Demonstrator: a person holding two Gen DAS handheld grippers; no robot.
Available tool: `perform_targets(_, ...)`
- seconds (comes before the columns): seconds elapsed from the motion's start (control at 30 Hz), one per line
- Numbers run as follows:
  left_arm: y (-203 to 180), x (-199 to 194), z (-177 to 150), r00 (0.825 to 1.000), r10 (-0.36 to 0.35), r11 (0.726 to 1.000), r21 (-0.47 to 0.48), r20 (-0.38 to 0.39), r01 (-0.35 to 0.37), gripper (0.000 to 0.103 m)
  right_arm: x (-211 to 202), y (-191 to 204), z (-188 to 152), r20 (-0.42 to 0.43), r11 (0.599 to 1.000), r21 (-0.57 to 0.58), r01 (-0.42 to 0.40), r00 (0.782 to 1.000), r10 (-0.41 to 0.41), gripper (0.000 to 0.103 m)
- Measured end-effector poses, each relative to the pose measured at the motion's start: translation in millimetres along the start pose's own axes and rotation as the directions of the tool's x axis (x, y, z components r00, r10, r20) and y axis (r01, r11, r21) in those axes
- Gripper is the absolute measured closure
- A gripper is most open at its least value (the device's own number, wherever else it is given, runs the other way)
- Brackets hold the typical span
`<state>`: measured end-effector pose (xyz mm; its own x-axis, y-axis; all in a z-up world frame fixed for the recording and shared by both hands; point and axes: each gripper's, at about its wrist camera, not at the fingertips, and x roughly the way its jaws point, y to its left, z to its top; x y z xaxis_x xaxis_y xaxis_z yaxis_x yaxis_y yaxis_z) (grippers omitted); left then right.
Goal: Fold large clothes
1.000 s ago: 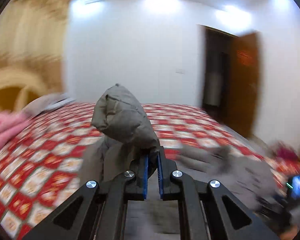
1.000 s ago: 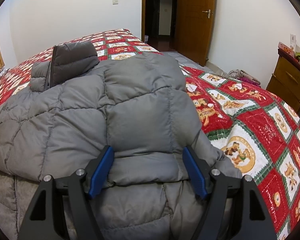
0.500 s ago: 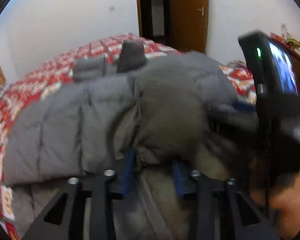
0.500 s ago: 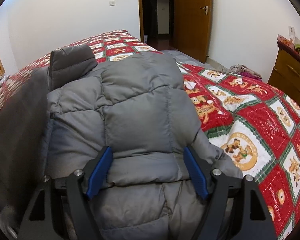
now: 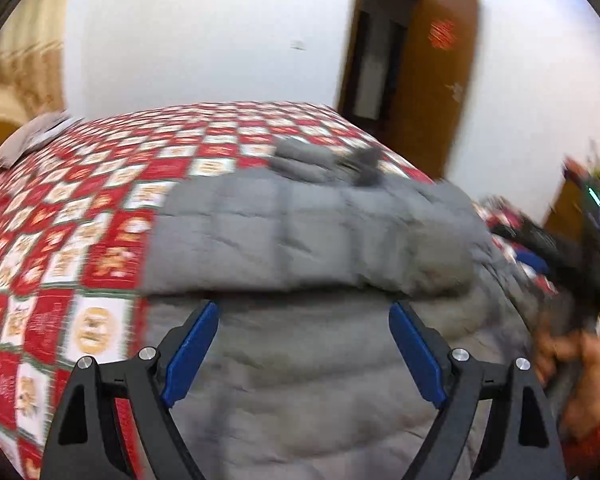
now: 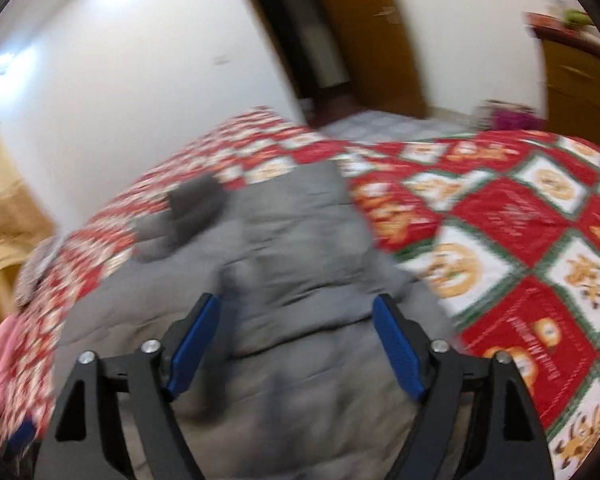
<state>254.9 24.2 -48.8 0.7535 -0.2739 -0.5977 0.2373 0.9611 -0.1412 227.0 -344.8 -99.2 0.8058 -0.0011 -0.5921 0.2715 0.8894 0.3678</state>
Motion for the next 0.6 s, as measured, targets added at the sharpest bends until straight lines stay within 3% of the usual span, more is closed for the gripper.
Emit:
perform_targets(0.07,15.3,-0.2,10.3,0.999,0.036,0.998,-0.042,0.004,-0.036,0.015,8.3,20.0,-5.3,-0.054,0.996,-0.052,-0.075,0.996,0.072,0.008)
perform_targets(0.13,28.9,4.8,24.2,0.998,0.059,0.996,-0.073,0.0,-0.059,0.015,30.5,36.2,-10.8,-0.144,0.994,-0.085,-0.074,0.988,0.062,0.014)
perform_targets(0.17,35.3,8.2,33.1,0.998,0.067,0.994,-0.082,-0.004,-0.067,0.015,43.2,42.3,-14.8,-0.192,0.992,-0.108,-0.06,0.981,0.039,0.026)
perform_targets(0.2,38.3,13.4,42.6,0.997,0.079,0.993,-0.086,-0.012,-0.08,0.015,57.8,48.2,-19.9,-0.253,0.989,-0.131,-0.076,0.967,0.04,0.064)
perform_targets(0.23,41.9,18.6,50.4,0.996,0.088,0.992,-0.084,-0.02,-0.089,0.015,63.0,51.0,-22.1,-0.284,0.986,-0.136,-0.092,0.957,0.05,0.077)
perform_targets(0.33,50.1,37.2,76.6,0.99,0.136,0.987,-0.081,-0.026,-0.138,0.015,52.2,57.9,-15.6,-0.284,0.977,-0.189,-0.097,0.958,0.04,0.084)
perform_targets(0.43,52.3,58.6,92.0,0.976,0.215,0.976,-0.04,-0.032,-0.216,0.015,34.7,62.3,-7.2,-0.324,0.954,-0.261,-0.15,0.944,0.06,0.085)
perform_targets(0.53,51.4,87.5,90.0,0.946,0.321,0.947,0.025,-0.047,-0.32,0.015,32.2,54.9,-0.7,-0.357,0.936,-0.318,-0.153,0.934,0.031,0.085)
perform_targets(0.6,55.9,106.6,79.5,0.925,0.368,0.93,0.037,-0.096,-0.367,0.015,37.5,42.8,-1.7,-0.367,0.933,-0.332,-0.137,0.93,0.006,0.085)
